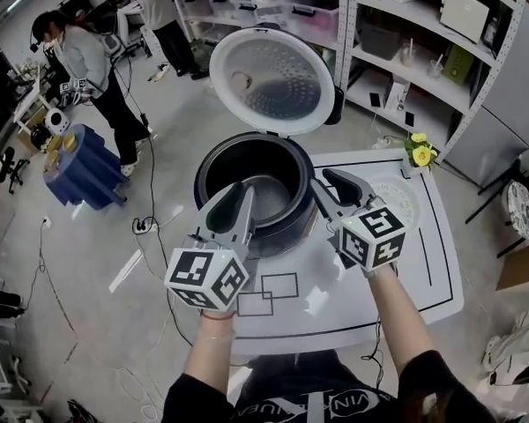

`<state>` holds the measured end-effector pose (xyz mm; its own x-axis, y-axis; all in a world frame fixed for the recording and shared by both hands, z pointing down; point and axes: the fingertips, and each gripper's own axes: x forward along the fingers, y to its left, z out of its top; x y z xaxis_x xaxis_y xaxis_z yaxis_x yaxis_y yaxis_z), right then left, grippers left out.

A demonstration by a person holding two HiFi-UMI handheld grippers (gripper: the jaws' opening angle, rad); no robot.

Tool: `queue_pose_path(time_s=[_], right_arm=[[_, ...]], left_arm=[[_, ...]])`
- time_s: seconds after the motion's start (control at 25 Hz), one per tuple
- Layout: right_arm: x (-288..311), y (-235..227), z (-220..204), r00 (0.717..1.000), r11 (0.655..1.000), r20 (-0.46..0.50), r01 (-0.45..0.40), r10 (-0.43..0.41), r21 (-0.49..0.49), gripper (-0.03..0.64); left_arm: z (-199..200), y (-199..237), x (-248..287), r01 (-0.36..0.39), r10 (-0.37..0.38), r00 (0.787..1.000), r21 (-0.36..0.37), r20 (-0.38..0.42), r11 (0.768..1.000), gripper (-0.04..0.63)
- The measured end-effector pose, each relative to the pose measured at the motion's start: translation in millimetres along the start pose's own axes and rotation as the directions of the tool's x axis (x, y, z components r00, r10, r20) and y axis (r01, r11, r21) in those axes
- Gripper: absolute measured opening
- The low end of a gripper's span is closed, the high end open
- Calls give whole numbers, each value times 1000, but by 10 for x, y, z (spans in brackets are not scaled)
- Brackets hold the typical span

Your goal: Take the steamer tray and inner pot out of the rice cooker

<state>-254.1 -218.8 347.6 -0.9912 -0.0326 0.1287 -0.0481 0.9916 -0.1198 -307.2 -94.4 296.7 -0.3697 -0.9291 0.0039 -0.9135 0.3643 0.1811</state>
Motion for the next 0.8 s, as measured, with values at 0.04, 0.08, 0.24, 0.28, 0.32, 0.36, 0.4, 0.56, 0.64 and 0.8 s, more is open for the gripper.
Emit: queue_pose_path(time_s=[0.04, 0.08, 0.24, 0.28, 0.32, 0.36, 0.4, 0.56, 0.64, 0.8], right_arm=[[68, 28, -41, 1000, 1000, -18, 0, 0, 18, 102], [135, 47, -85, 999, 999, -37, 3, -1, 38, 116], [378, 75, -231, 994, 993, -110, 26, -13, 116, 164], [423, 70, -257, 992, 991, -124, 38, -22, 129, 175], [461, 59, -282, 990, 989, -137, 53, -34, 138, 179], [494, 48, -305, 988, 987, -149, 66, -44, 145, 179], [521, 42, -322, 986, 986, -157, 75, -51, 150, 179], [603, 30, -333, 982, 986, -177, 94, -69, 137, 181], [619, 3, -346, 979, 986, -182, 117, -94, 120, 179], [615, -27, -375, 976, 985, -177, 145, -127, 98, 176]], left_arm=[[4, 101, -57, -21, 21, 1000, 4, -1, 1000, 71], [9, 201, -112, -41, 41, 999, 8, -1, 999, 71], [12, 612, -294, -124, 125, 992, 30, -14, 992, 71], [-1, 715, -331, -147, 147, 989, 41, -21, 988, 71], [-24, 817, -360, -167, 169, 985, 51, -30, 985, 71], [-58, 914, -383, -184, 187, 982, 58, -42, 981, 71], [-98, 1002, -398, -197, 200, 978, 61, -55, 979, 71], [-232, 1216, -384, -209, 214, 972, 58, -99, 976, 71], [-292, 1247, -332, -192, 195, 974, 36, -113, 981, 79], [-419, 1273, -208, -145, 141, 977, -10, -161, 989, 141]])
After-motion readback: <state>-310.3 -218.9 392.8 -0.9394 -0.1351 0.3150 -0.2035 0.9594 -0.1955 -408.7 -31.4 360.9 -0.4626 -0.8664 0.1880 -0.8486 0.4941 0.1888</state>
